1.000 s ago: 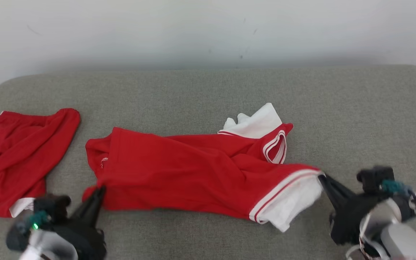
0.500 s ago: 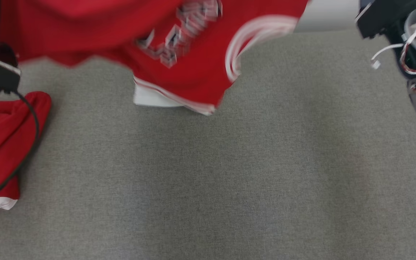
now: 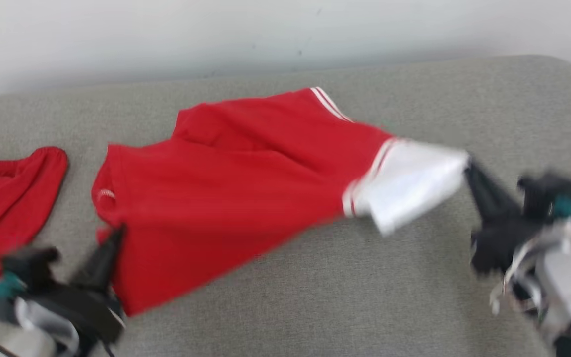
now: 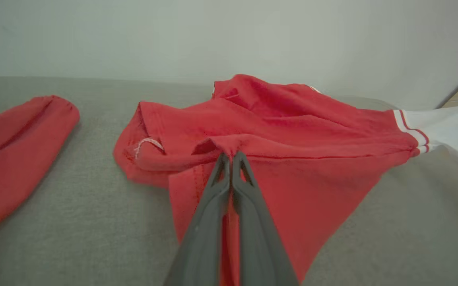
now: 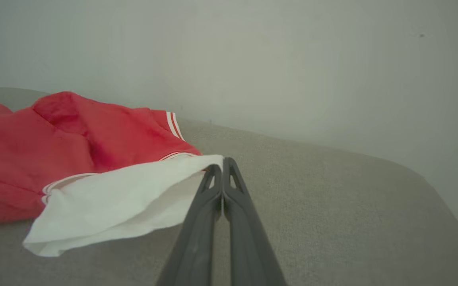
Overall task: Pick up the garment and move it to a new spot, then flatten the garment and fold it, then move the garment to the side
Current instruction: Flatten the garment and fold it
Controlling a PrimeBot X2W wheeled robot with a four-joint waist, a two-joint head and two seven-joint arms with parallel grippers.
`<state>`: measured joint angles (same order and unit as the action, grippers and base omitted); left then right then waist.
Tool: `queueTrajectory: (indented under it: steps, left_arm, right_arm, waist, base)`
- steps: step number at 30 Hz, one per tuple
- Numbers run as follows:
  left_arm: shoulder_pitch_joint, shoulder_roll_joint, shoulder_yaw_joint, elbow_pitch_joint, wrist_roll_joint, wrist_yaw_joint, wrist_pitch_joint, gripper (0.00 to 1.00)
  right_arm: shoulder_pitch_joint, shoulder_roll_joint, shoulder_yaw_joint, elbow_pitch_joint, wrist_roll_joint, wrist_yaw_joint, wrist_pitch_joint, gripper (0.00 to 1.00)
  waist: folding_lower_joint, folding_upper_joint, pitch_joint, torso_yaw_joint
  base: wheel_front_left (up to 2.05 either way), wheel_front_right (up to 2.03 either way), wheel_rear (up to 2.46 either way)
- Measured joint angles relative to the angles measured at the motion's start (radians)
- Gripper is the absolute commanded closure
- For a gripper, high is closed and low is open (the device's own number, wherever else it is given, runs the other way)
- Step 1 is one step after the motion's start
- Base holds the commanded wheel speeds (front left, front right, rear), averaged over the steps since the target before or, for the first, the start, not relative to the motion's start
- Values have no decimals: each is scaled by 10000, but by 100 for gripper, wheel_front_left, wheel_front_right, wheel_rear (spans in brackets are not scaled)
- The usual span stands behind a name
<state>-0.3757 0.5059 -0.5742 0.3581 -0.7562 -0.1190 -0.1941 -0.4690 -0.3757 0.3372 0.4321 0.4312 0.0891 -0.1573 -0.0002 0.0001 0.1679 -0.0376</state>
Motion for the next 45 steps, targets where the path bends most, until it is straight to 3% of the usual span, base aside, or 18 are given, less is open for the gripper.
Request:
queueTrajectory:
  steps: [8, 19, 21, 22, 23, 24, 37, 45]
  left_arm:
    - [1028, -280, -397, -431, 424, 591, -194, 100]
    - [1896, -761, -1016, -775, 560, 848, -245, 100]
    - [1894, -886, -1039, -669, 537, 917, -211, 100]
    - [1893, -884, -1127, -566, 629, 984, -140, 72]
    - [1905, -880, -1149, -500, 688, 1064, -130, 15]
    - [1905, -876, -1143, -468, 700, 1151, -130, 0]
    - [2090, -731, -1486, -1266, 1582, 1847, -84, 0]
    - [2063, -878, -1563, -1323, 1722, 1944, 140, 0]
  right_arm:
    - [2210, 73, -182, 123, 571, -10, -378, 100]
    - [2673, 13, -305, 468, 706, -117, -362, 100]
    - [2680, 59, -316, 468, 771, -115, -359, 31]
    - [2675, 90, -316, 462, 809, -111, -353, 0]
    - [2671, 104, -314, 458, 809, -111, -349, 0]
    - [2657, 107, -320, 453, 834, -109, -351, 0]
    - [2656, -8, -493, 236, 1034, -109, -351, 0]
    - [2710, 6, -441, 161, 1037, -109, -261, 0]
  waist:
    - [0, 0, -265, -19]
    - [0, 0, -489, 176]
    - [0, -1, -538, 240]
    - [0, -1, -571, 268]
    - [0, 0, -603, 293]
    - [1, -1, -635, 314]
    - [0, -1, -828, 573]
    - [2, -1, -802, 572]
  base:
    - [0, 0, 0]
    - [0, 0, 0]
    - [0, 0, 0]
    - [0, 0, 0]
    - [0, 0, 0]
    - [0, 0, 0]
    - [0, 0, 0]
    - [0, 0, 0]
